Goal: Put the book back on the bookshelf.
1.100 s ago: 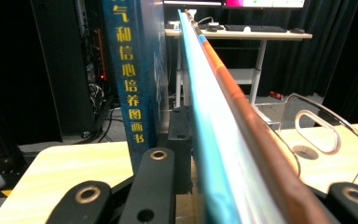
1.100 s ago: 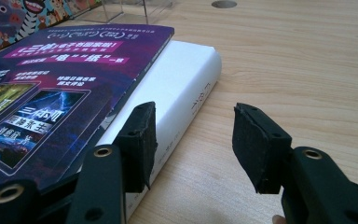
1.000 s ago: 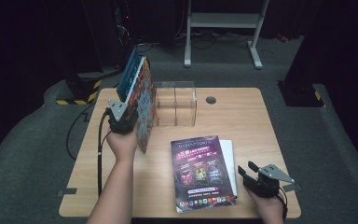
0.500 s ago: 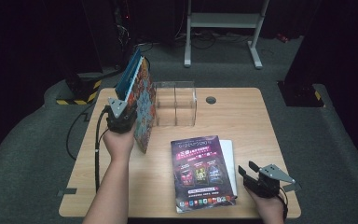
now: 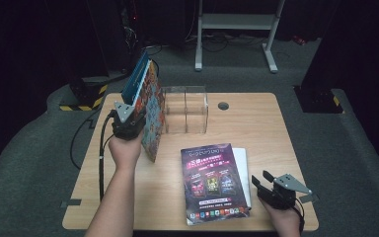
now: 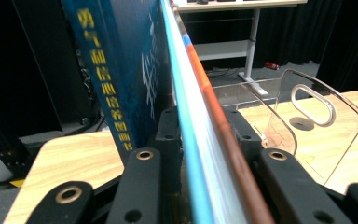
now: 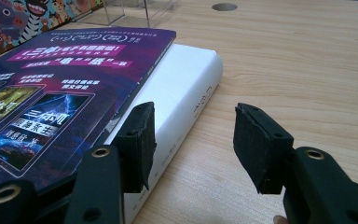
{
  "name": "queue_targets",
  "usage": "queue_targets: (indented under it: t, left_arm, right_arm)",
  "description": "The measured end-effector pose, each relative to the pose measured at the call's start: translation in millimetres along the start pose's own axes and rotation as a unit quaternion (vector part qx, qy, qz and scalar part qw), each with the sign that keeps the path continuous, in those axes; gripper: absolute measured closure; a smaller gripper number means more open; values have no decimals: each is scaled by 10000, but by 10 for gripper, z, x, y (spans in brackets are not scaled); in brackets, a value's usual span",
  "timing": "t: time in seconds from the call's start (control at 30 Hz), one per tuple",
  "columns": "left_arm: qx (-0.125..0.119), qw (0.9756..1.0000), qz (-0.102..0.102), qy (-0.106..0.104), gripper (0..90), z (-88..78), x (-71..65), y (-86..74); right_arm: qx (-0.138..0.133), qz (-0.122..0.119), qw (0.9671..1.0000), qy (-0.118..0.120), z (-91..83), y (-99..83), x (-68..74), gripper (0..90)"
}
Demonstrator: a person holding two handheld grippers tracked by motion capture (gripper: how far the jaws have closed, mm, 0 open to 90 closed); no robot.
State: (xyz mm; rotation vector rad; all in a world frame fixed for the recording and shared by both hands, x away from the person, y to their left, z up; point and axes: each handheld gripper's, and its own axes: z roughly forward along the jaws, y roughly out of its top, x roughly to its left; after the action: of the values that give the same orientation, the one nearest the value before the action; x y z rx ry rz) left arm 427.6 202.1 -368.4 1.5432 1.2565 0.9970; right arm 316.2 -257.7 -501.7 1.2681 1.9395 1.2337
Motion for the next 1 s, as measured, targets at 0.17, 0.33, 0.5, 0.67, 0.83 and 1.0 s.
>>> queue_targets:
  t: [0.17,0.33,0.5,0.67,0.83,1.0]
  left_arm:
    - [-56,10000,-5,-13,684,-20,3,31]
    - [-63,10000,1,-44,658,-29,7,44]
    - [-122,9999,-10,-70,604,-42,3,56]
    - [-137,9998,9,-120,565,-49,13,73]
    - [-188,9997,27,-121,549,-66,20,97]
    - [-180,9997,48,-140,531,-69,14,114]
  right_arm:
    - [11,9,10000,8,4,-2,-2,484]
    - [17,-1,10000,15,9,-3,6,484]
    - [28,-8,10000,25,15,-7,6,484]
    - [47,-4,10000,36,25,-11,11,483]
    - [54,-9,10000,42,31,-13,13,483]
    - [51,19,10000,45,34,-12,11,483]
